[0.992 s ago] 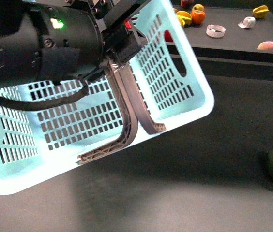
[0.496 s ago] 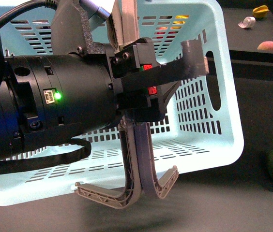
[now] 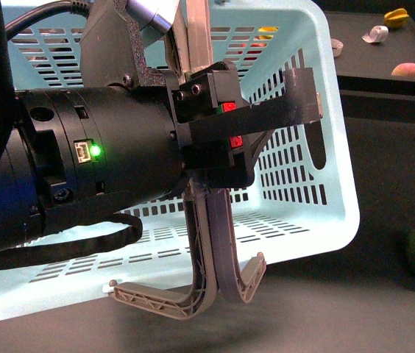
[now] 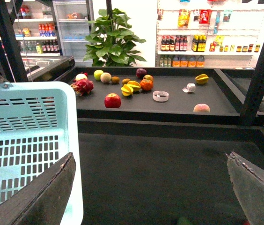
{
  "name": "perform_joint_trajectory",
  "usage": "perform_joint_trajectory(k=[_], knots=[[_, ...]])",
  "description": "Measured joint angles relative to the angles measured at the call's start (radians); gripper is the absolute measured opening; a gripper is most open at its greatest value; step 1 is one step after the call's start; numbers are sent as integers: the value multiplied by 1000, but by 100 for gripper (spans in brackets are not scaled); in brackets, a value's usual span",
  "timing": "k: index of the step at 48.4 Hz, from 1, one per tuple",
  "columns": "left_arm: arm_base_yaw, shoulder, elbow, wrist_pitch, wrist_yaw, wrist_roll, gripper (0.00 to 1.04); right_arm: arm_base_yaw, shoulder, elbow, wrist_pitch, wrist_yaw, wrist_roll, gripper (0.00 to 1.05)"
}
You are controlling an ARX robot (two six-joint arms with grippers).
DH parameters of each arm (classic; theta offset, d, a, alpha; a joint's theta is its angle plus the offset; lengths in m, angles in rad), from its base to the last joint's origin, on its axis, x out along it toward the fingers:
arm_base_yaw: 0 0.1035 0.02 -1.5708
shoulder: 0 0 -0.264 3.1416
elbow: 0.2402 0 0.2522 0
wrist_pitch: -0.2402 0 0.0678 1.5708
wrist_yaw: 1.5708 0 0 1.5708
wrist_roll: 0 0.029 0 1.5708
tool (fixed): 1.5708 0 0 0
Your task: Pick mango with right arm and hold basket with left
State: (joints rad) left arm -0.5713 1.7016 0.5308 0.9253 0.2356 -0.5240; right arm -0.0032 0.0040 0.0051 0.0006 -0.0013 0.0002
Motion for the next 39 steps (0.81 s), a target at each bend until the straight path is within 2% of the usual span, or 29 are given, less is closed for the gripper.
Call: perform_joint_trajectory(k=[19,21,22,23,25,26,30,35,39], knots=[[0,0,0,0,2,0,16,5,3,0,-2,18,3,96],[0,0,0,0,1,0,16,39,27,7,-11,135,47,96],[0,0,0,0,0,2,16,79,79,18,-3,283,103,96],[0,0,0,0,1,2,16,90,109,23,7,348,130,96],[0,0,0,0,2,-3,16,71,228,35,59,495,208,96],[0,0,0,0,0,2,16,48,271,39,85,504,231,96],[0,0,0,0,0,2,16,-87,480,65,235,414,247,96],[0,1,0,0,3,2,16,-272,817,150,445,162,166,96],[0,1,0,0,3,1,16,-365,1028,208,550,45,80,96]])
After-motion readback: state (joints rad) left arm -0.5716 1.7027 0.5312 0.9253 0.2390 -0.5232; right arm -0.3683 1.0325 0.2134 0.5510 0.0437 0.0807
